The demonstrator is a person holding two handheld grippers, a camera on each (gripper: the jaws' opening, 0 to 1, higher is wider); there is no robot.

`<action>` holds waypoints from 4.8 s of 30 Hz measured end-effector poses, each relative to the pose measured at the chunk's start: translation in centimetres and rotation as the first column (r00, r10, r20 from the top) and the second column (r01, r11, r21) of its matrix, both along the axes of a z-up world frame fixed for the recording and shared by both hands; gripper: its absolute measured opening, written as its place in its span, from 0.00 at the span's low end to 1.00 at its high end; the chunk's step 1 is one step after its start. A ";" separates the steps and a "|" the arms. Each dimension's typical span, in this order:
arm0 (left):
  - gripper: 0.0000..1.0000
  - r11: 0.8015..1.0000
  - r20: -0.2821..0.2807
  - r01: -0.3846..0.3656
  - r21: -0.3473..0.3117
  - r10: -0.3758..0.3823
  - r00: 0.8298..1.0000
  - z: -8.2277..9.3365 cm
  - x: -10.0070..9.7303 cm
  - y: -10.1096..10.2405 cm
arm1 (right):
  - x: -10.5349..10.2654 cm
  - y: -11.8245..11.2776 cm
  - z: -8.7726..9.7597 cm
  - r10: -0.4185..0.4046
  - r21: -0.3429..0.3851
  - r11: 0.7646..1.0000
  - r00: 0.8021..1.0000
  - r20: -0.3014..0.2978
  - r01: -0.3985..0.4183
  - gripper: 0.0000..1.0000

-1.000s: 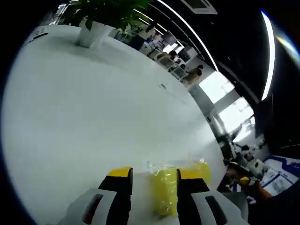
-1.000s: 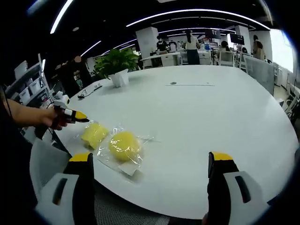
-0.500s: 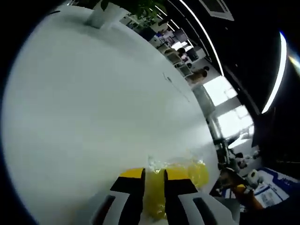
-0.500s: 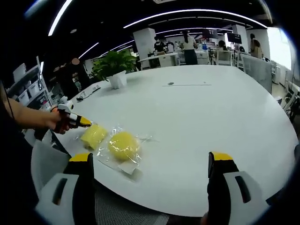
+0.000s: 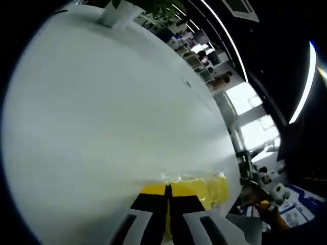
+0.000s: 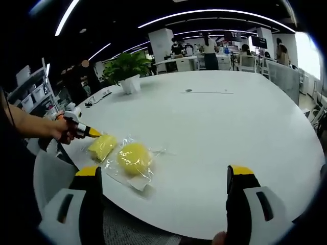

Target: Compare the silicone blocks by pressing each to a similar depth, holding the contact briefly, and releasing to observe deformation and rebound differences across the visible hardness samples.

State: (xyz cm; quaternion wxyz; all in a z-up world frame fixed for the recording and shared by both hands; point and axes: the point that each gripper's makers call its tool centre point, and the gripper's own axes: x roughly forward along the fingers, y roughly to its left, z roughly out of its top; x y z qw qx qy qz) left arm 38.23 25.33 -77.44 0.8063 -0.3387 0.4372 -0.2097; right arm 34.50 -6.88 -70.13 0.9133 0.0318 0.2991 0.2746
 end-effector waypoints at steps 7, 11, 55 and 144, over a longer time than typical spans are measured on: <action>0.00 0.997 0.048 -0.029 -0.071 0.033 0.998 2.5 0.6 0.0 | 0.4 -0.2 0.6 0.003 0.012 1.000 1.000 0.008 -0.003 0.96; 0.00 0.988 0.050 -0.077 -0.132 0.084 0.995 3.8 0.8 0.2 | 0.3 0.0 0.9 0.000 0.030 1.000 1.000 0.007 -0.001 0.96; 0.00 0.982 0.739 0.111 -0.152 0.039 0.672 27.7 1.5 -1.1 | 1.5 5.6 9.7 0.113 0.143 0.979 0.968 0.223 -0.148 0.96; 0.00 0.921 0.884 0.379 -0.086 -0.105 0.456 35.7 -4.7 -8.2 | -1.4 21.9 22.3 0.567 0.317 0.679 0.747 0.346 -0.662 0.09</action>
